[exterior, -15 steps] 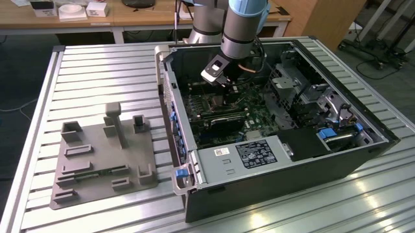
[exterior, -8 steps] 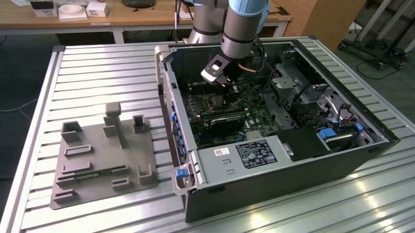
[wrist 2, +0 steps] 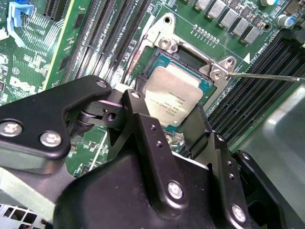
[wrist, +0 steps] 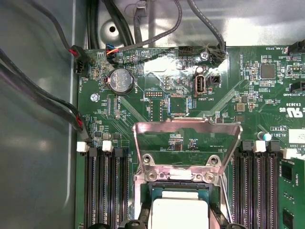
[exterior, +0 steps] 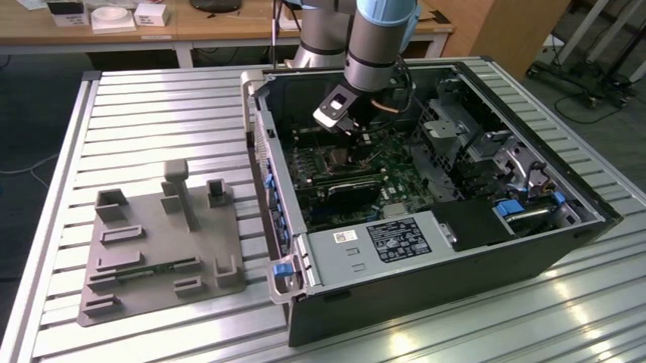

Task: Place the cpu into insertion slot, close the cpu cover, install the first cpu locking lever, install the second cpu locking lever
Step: 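Place the cpu into insertion slot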

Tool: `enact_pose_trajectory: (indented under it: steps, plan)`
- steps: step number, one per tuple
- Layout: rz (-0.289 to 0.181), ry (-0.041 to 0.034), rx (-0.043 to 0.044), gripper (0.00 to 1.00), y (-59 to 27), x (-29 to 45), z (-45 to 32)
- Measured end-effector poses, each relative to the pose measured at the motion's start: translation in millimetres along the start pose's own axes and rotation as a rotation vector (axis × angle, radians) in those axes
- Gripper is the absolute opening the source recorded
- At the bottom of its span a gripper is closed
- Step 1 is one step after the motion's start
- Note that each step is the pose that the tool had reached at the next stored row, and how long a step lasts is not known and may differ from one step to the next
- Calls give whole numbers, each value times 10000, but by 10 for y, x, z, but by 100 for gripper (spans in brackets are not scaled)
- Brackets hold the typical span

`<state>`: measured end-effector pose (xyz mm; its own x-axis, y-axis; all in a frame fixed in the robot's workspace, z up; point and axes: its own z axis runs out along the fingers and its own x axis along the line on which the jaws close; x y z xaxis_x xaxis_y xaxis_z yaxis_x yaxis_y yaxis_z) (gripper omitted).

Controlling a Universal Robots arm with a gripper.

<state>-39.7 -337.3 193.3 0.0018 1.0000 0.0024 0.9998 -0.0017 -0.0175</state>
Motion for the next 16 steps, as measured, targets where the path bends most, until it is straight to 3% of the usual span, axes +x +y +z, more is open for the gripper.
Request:
enact_pose_trajectory:
  steps: [16]
  plan:
    - [28, -1, 1, 54, 21, 0, 23]
